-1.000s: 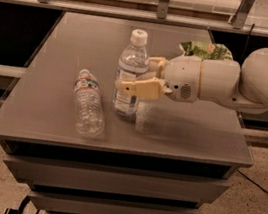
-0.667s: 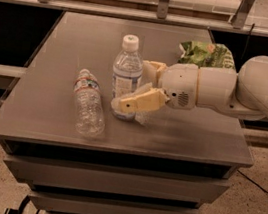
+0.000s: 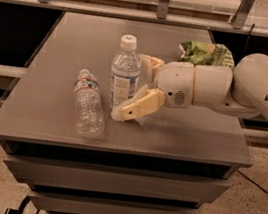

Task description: Move blue plastic bottle near water bottle

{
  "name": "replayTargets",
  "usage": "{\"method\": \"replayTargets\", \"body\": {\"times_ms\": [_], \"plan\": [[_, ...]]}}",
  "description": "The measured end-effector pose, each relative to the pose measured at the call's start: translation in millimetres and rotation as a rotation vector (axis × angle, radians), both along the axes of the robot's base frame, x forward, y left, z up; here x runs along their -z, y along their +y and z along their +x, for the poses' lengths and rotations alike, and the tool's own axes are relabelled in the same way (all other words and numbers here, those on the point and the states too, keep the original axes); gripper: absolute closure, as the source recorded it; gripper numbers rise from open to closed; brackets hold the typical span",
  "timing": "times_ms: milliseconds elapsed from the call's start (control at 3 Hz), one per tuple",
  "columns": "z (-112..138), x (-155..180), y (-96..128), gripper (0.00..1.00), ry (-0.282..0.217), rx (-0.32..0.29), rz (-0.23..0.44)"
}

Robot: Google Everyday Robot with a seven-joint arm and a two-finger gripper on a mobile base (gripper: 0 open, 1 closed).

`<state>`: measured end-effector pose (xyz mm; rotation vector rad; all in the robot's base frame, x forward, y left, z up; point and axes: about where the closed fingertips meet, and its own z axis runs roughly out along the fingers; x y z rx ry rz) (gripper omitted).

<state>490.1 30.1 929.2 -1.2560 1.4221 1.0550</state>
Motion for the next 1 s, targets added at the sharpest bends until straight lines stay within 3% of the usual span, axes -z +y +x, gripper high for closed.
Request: {"method": "replayTargets", "body": {"times_ms": [667,1000], "plan": [[28.2,-8.6,-31.9,0.0,-0.049,0.055,-0.046],[30.4,-9.9,-34.4,0.0,-0.052,0.061,-0.047]]}}
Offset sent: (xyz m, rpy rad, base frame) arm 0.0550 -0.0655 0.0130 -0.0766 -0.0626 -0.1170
